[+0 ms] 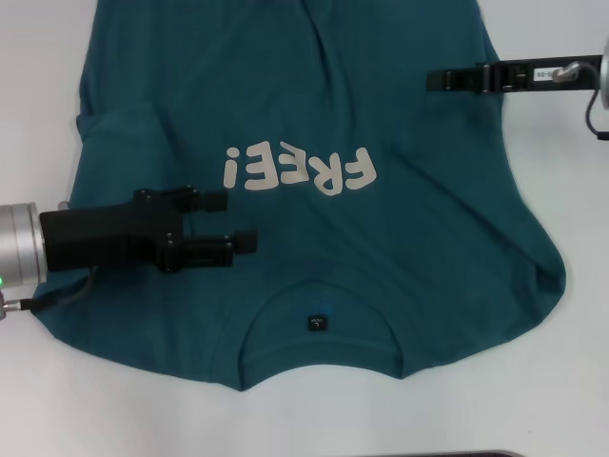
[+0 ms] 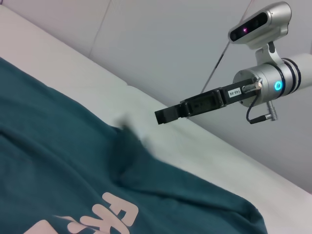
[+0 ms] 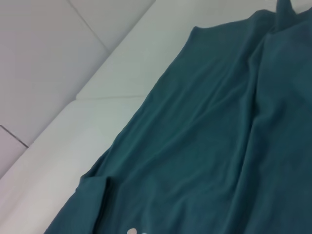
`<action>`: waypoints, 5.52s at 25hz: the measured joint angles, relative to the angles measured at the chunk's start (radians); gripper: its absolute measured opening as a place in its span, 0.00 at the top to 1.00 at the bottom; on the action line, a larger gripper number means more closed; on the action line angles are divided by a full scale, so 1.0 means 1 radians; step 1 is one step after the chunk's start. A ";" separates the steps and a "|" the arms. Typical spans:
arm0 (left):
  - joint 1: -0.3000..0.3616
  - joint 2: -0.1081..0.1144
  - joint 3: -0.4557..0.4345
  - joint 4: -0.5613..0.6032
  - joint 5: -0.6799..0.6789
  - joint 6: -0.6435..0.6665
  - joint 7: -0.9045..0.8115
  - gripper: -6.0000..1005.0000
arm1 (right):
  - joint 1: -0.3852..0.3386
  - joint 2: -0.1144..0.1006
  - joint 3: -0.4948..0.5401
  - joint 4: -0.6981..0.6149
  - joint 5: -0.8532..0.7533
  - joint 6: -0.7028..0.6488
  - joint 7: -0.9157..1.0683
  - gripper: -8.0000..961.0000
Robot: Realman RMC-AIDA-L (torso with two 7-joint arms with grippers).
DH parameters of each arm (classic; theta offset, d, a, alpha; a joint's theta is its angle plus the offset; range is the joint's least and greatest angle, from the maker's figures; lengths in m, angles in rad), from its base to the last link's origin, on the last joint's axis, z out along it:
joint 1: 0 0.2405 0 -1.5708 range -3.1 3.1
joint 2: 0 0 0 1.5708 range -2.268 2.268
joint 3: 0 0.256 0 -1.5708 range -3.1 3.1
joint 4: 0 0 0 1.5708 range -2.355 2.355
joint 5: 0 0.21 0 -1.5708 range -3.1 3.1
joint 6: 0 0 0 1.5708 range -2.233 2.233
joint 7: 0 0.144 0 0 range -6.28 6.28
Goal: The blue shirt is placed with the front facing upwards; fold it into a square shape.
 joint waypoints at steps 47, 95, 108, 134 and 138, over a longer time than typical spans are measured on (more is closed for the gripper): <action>-0.002 -0.008 0.001 0.000 0.010 -0.011 0.002 0.13 | -0.171 -0.067 -0.034 0.045 -0.033 -0.077 0.146 0.28; 0.004 -0.009 0.000 0.000 0.011 -0.012 0.003 0.13 | -0.120 -0.035 -0.103 0.027 -0.028 -0.266 0.088 0.66; 0.005 0.000 -0.009 -0.004 0.006 0.051 -0.003 0.12 | -0.230 -0.048 0.063 0.041 0.130 -0.347 -0.215 0.42; 0.040 0.087 -0.052 -0.106 0.077 -0.004 -0.327 0.13 | -0.217 -0.046 0.161 0.081 0.223 -0.366 -0.413 0.02; 0.053 0.124 -0.052 -0.106 0.079 0.004 -0.380 0.13 | -0.201 -0.041 0.162 0.081 0.223 -0.364 -0.381 0.02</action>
